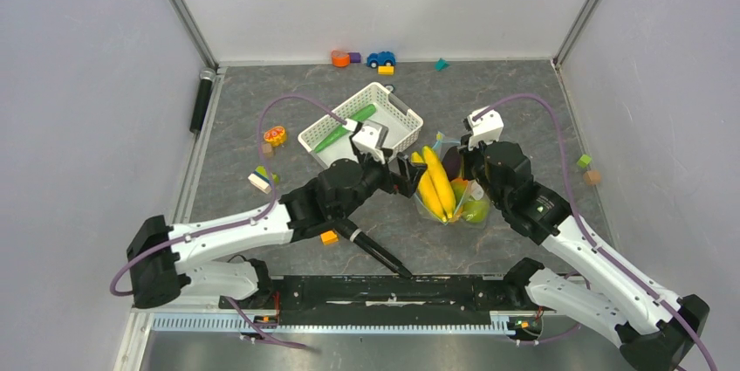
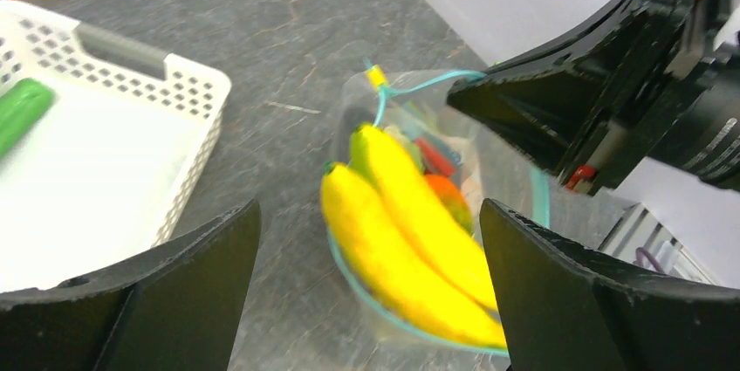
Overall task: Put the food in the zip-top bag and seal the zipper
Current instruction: Place the fake fruit in the zipper food storage bag, then adjust the zipper food storage bag at the center of the board.
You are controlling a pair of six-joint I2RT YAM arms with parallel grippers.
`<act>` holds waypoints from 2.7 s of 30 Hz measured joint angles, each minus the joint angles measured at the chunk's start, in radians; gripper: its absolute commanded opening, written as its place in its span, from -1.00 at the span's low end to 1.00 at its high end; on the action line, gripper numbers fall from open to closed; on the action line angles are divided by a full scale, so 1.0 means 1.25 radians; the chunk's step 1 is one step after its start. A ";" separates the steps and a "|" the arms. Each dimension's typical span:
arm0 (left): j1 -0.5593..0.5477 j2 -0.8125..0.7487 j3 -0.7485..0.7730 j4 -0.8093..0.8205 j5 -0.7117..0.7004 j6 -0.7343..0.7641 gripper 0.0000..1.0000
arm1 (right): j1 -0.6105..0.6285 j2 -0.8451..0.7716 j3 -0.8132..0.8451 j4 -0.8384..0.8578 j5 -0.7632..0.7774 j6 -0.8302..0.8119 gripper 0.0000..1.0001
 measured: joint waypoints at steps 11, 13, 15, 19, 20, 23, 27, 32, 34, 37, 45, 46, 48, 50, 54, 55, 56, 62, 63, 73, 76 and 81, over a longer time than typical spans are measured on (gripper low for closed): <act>0.000 -0.119 -0.054 -0.189 -0.035 -0.052 0.99 | 0.000 -0.001 0.000 0.000 0.000 0.000 -0.78; 0.000 -0.102 -0.052 -0.210 -0.014 -0.070 0.99 | 0.000 -0.001 0.000 0.000 0.000 0.000 -0.78; 0.000 -0.069 -0.041 -0.236 0.009 -0.088 0.99 | 0.000 -0.001 0.000 0.000 -0.001 0.000 -0.78; 0.002 -0.001 -0.007 -0.282 0.049 -0.113 0.90 | 0.000 -0.001 0.000 0.000 0.000 0.000 -0.78; 0.002 0.010 -0.003 -0.286 0.060 -0.117 0.81 | 0.000 -0.001 0.000 0.000 0.000 0.000 -0.78; 0.005 0.022 0.000 -0.297 0.074 -0.128 0.46 | 0.000 -0.001 0.000 0.001 0.000 0.000 -0.78; 0.015 0.027 0.000 -0.298 0.086 -0.145 0.46 | 0.000 -0.001 0.000 0.000 0.002 0.000 -0.78; 0.030 0.053 0.001 -0.293 0.114 -0.163 0.10 | 0.000 -0.001 0.000 0.000 0.007 0.000 -0.78; 0.036 0.078 0.001 -0.295 0.130 -0.172 -0.04 | 0.000 -0.001 0.000 0.000 0.008 0.000 -0.78; 0.047 0.106 0.001 -0.298 0.159 -0.182 -0.05 | 0.000 -0.001 0.000 0.000 0.009 0.000 -0.78; 0.067 0.114 0.022 -0.294 0.212 -0.190 0.23 | 0.000 -0.002 0.000 0.000 0.007 0.000 -0.78; 0.068 0.111 0.023 -0.294 0.212 -0.191 0.24 | 0.000 -0.002 0.000 0.000 0.007 0.000 -0.78; 0.068 0.098 0.023 -0.299 0.212 -0.193 0.25 | 0.000 -0.002 0.000 0.000 0.007 0.000 -0.78; 0.068 0.074 0.023 -0.301 0.212 -0.198 0.26 | 0.000 -0.002 0.000 0.000 0.007 0.000 -0.78; 0.069 0.011 0.023 -0.295 0.211 -0.202 0.31 | 0.000 -0.002 0.000 0.000 0.007 0.000 -0.78; 0.070 0.002 0.024 -0.291 0.211 -0.204 0.31 | 0.000 -0.002 0.000 0.001 0.007 0.000 -0.78; 0.070 -0.001 0.026 -0.289 0.211 -0.205 0.30 | 0.000 -0.002 0.000 0.000 0.006 0.000 -0.78; 0.070 0.066 0.061 -0.302 0.214 -0.215 0.29 | 0.000 -0.002 0.000 0.000 0.005 0.000 -0.78; 0.070 0.079 0.063 -0.308 0.214 -0.216 0.29 | 0.000 -0.002 0.000 0.000 0.005 0.000 -0.78; 0.070 0.208 0.102 -0.337 0.254 -0.228 -0.95 | 0.000 -0.001 0.000 0.000 0.005 0.000 -0.78; 0.070 0.227 0.114 -0.341 0.261 -0.228 -0.96 | 0.000 -0.001 0.000 0.001 0.002 0.000 -0.78; 0.070 0.222 0.119 -0.343 0.245 -0.221 -0.96 | 0.000 -0.001 0.000 0.000 -0.016 -0.005 -0.77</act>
